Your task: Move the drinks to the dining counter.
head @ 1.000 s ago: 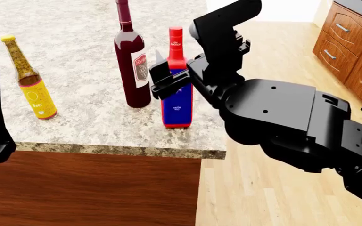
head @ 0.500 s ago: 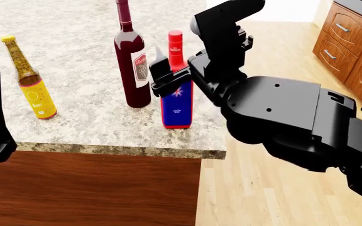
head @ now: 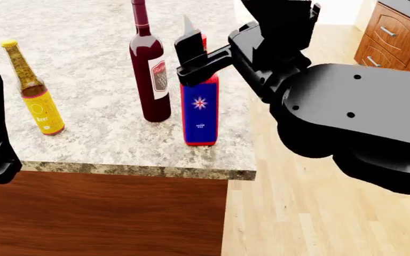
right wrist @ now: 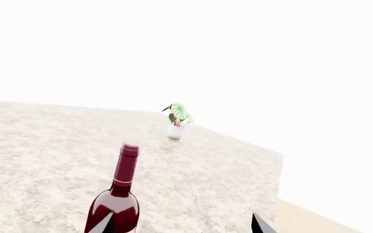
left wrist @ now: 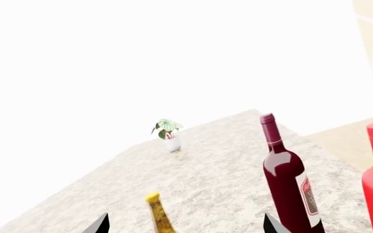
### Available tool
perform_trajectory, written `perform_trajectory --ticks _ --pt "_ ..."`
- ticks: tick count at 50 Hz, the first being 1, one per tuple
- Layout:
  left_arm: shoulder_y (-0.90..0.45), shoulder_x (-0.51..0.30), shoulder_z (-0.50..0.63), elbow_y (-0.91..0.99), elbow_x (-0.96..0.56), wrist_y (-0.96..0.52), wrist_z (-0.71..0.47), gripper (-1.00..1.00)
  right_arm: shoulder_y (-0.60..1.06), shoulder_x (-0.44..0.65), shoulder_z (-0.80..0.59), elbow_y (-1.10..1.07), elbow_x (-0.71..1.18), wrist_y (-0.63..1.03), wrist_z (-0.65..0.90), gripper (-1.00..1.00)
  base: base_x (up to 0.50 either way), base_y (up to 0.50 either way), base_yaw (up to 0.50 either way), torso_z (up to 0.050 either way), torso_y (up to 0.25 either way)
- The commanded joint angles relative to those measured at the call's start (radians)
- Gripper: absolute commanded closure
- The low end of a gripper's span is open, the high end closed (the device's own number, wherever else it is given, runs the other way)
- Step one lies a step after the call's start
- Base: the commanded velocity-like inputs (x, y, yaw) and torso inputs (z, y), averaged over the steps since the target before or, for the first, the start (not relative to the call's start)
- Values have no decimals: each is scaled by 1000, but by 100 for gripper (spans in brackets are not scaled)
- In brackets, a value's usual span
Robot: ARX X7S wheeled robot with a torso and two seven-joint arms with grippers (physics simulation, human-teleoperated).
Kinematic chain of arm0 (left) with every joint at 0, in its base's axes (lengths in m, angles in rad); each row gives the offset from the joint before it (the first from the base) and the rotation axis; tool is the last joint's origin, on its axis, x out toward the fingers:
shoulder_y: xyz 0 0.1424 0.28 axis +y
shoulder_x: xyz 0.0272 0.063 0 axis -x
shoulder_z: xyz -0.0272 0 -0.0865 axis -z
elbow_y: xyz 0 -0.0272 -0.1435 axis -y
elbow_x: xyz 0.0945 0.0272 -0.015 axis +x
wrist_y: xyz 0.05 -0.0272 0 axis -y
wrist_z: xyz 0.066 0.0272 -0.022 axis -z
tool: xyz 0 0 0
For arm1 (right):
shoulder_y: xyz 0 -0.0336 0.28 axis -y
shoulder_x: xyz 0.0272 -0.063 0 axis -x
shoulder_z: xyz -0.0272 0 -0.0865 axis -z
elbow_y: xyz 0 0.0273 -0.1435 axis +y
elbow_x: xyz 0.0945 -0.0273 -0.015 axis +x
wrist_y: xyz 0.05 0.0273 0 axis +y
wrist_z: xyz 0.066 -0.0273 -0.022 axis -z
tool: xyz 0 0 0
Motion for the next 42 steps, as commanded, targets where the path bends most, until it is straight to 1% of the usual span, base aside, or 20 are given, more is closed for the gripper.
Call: perform_trajectory --ticks 1,11,21,25,33,35,36,39,42 --pt "-15 -7 17 0 -2 10 -1 -100 97 57 58 -135 48 38 103 -100 0 0 0 0 0" --pt "-53 -52 37 -1 -36 44 -12 -100 222 109 126 -294 139 84 223 -100 0 0 0 0 0" --pt "-140 -141 86 8 -96 122 -23 -100 360 137 188 -410 277 130 340 -100 0 0 0 0 0" --pt "-187 -199 106 16 -134 172 -22 -100 414 151 205 -436 338 151 377 -100 0 0 0 0 0" --pt "-251 -307 53 16 -254 221 -25 -100 514 200 246 -471 458 179 448 -100 0 0 0 0 0" --pt "-272 -352 40 9 -281 242 -11 -100 536 215 254 -470 487 186 463 -100 0 0 0 0 0" --pt "-288 -387 26 -3 -299 255 5 -100 556 222 260 -470 508 193 471 -100 0 0 0 0 0" --pt "-334 -395 -18 -33 -360 204 1 -100 615 238 279 -464 570 212 494 -100 0 0 0 0 0" --pt "-396 -396 -77 -81 -452 121 -31 -100 702 262 311 -452 663 254 526 -100 0 0 0 0 0"
